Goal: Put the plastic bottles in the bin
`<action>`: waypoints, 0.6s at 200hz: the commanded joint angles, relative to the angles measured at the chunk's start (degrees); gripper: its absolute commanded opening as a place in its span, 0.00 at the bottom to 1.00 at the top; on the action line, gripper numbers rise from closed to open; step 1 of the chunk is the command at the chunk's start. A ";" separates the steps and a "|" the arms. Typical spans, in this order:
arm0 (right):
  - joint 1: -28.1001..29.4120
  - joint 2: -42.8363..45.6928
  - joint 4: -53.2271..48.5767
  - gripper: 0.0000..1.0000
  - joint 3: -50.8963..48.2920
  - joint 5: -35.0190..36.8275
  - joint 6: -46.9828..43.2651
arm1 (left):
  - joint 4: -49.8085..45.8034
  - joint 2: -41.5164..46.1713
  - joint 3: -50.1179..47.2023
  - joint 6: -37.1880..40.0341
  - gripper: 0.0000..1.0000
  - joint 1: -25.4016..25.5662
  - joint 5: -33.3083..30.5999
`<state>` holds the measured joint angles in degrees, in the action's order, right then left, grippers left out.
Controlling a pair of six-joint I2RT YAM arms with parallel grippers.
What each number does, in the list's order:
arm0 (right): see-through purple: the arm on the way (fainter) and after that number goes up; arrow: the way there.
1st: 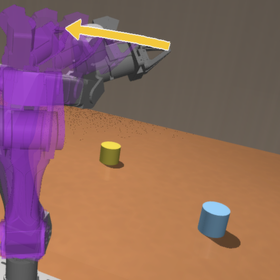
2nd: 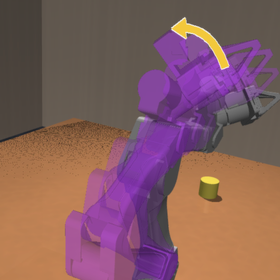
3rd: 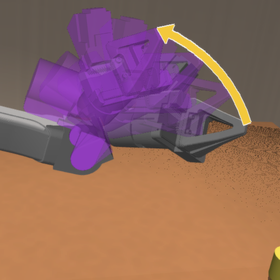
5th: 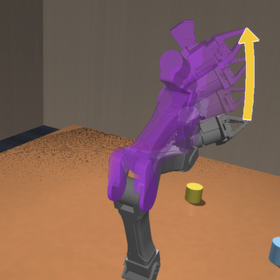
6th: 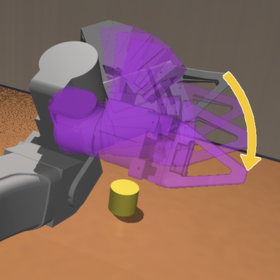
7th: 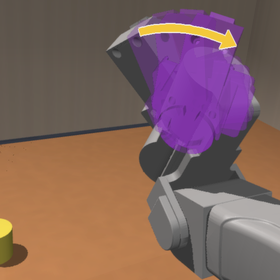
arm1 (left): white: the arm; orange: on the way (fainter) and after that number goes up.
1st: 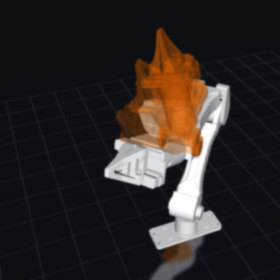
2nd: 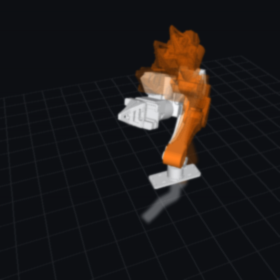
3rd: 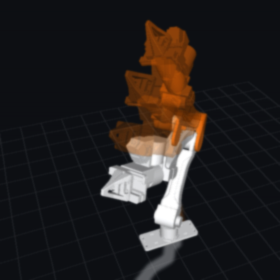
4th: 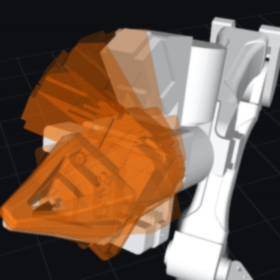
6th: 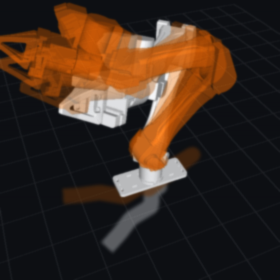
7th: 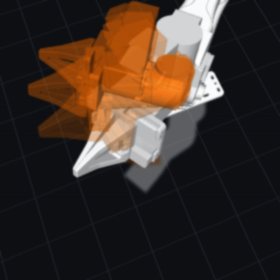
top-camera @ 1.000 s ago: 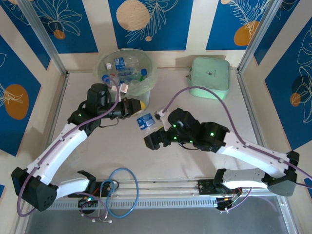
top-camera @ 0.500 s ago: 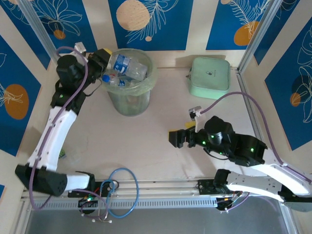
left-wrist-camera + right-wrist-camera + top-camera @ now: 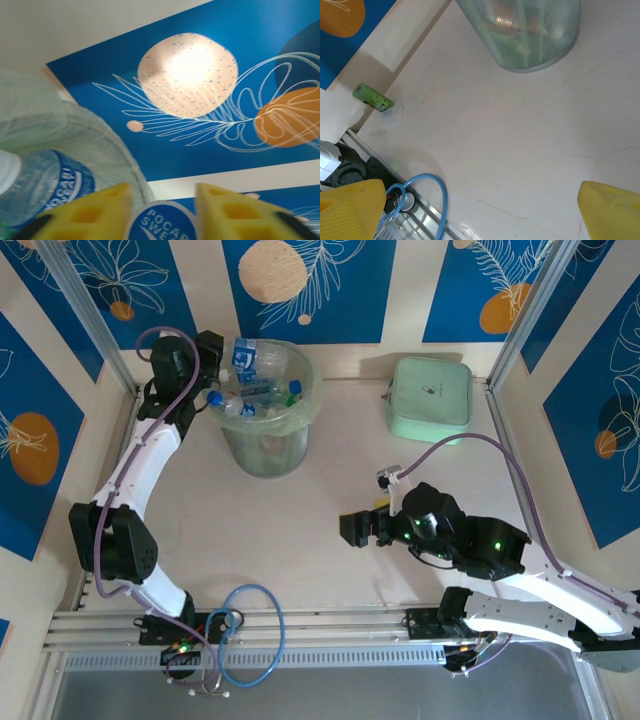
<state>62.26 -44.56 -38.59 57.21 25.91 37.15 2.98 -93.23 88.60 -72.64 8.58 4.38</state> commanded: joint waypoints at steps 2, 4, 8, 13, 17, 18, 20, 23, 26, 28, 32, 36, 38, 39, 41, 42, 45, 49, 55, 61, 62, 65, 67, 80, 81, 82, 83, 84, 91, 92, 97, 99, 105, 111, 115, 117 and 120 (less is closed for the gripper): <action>0.25 1.31 1.47 0.99 -0.35 -0.19 0.08 | -0.12 0.53 1.46 0.55 0.56 -0.27 -0.26; 0.19 1.31 1.60 0.99 -0.35 -0.23 0.04 | -0.05 0.69 1.31 0.65 0.58 -0.24 -0.21; 0.20 1.31 1.74 0.99 -0.35 -0.37 -0.05 | 0.20 0.98 0.96 0.82 0.61 -0.23 -0.17; 0.13 1.24 1.99 0.99 -0.28 -0.49 -0.18 | 0.31 1.29 0.72 1.32 0.63 -0.23 -0.16; 0.07 1.23 2.20 0.99 -0.26 -0.61 -0.27 | -0.04 1.54 0.73 1.57 0.65 -0.27 -0.16; 0.06 1.23 2.25 0.99 -0.26 -0.65 -0.30 | -0.15 1.60 0.76 1.64 0.66 -0.30 -0.16; 0.08 1.23 2.32 0.99 -0.26 -0.70 -0.36 | -0.36 1.64 0.85 1.89 0.66 -0.27 -0.14; 0.10 1.15 2.41 0.99 -0.21 -0.84 -0.40 | -0.71 1.77 1.06 2.27 0.67 -0.25 -0.12; 0.02 1.09 2.46 0.99 -0.18 -0.86 -0.41 | -1.13 1.96 1.21 2.63 0.68 -0.23 0.00; 0.00 1.06 2.46 0.99 -0.13 -0.82 -0.47 | -1.47 2.03 1.46 2.84 0.68 -0.25 0.07; -0.03 0.97 2.47 0.99 -0.02 -0.86 -0.49 | -2.17 2.21 1.99 3.36 0.69 -0.29 0.37; -0.03 0.90 2.47 0.99 0.07 -0.95 -0.57 | -2.99 2.38 2.52 3.90 0.70 -0.23 0.59; 0.01 0.88 2.47 0.99 0.09 -1.02 -0.58 | -3.40 2.42 2.78 4.17 0.70 -0.23 0.62; 0.03 0.88 2.42 0.99 0.09 -1.03 -0.58 | -3.59 2.48 2.93 4.30 0.70 -0.23 0.67; 0.03 0.87 2.45 0.99 0.16 -1.04 -0.65 | -4.01 2.65 3.19 4.58 0.71 -0.23 0.75; 0.04 0.87 2.46 0.99 0.17 -1.04 -0.66 | -4.20 2.72 3.31 4.73 0.71 -0.23 0.78; 0.01 0.83 2.49 0.99 0.22 -1.07 -0.71 | -4.67 2.93 3.60 5.11 0.71 -0.24 0.80; 0.05 0.79 2.38 0.99 0.27 -1.10 -0.76 | -5.40 3.32 3.91 5.61 0.72 -0.25 0.74; -0.02 0.79 2.38 0.99 0.36 -1.19 -0.82 | -6.54 3.97 4.46 6.72 0.74 -0.24 0.52; 0.05 0.87 2.30 0.99 0.36 -1.10 -0.93 | -8.17 4.78 5.13 8.09 0.75 -0.31 0.10; 0.01 0.87 2.29 0.99 0.36 -1.07 -0.93 | -8.52 4.89 5.29 8.29 0.75 -0.31 0.01; 0.02 0.88 2.29 0.99 0.36 -1.04 -0.93 | -9.50 5.24 5.68 9.12 0.75 -0.32 -0.37; 0.05 0.94 2.25 0.99 0.36 -0.97 -0.93 | -10.26 5.53 6.05 9.67 0.75 -0.34 -0.55; -0.11 1.12 2.07 0.99 0.27 -0.74 -0.92 | -15.90 6.90 9.25 14.34 0.75 -0.41 -2.79; -0.11 1.13 2.09 0.99 0.27 -0.76 -0.93 | -16.30 7.00 9.55 14.62 0.75 -0.41 -2.97; -0.12 1.13 2.10 0.99 0.23 -0.77 -0.93 | -16.72 7.05 9.83 14.93 0.75 -0.41 -3.15; -0.16 1.18 2.11 0.99 0.20 -0.77 -0.93 | -17.14 7.07 10.14 15.27 0.75 -0.41 -3.33; -0.10 1.20 2.16 0.99 0.19 -0.77 -0.89 | -17.58 7.17 10.39 15.61 0.75 -0.45 -3.50; -0.12 1.22 2.33 0.99 0.02 -0.77 -0.85 | -19.66 7.16 12.27 17.77 0.72 -0.41 -4.01; -0.12 1.22 2.31 0.99 -0.03 -0.73 -0.85 | -19.98 7.17 12.55 18.09 0.72 -0.41 -4.02; -0.21 1.25 2.42 0.99 -0.15 -0.86 -0.85 | -21.07 6.63 14.18 19.59 0.70 -0.45 -3.76; -0.23 1.23 2.45 0.98 -0.16 -0.86 -0.85 | -21.48 6.30 14.86 20.18 0.70 -0.42 -3.48; -0.29 1.23 2.70 0.98 -0.32 -1.03 -0.85 | -22.71 4.94 17.33 21.86 0.67 -0.41 -2.22; -0.49 1.14 3.02 0.98 -0.51 -1.32 -0.87 | -24.23 2.88 20.39 23.13 0.62 -0.45 -0.06; -0.61 1.06 3.27 0.98 -0.67 -1.47 -0.93 | -25.09 1.18 22.84 23.71 0.57 -0.41 2.06; -0.64 0.99 3.37 0.97 -0.69 -1.65 -0.93 | -25.36 0.28 24.01 23.87 0.55 -0.41 3.32; -0.78 0.89 3.49 0.97 -0.74 -1.80 -0.93 | -25.67 -1.07 25.77 24.08 0.52 -0.36 5.13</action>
<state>62.13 -44.05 -37.23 57.21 25.28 36.88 -15.68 -89.58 103.92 -57.19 8.47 2.94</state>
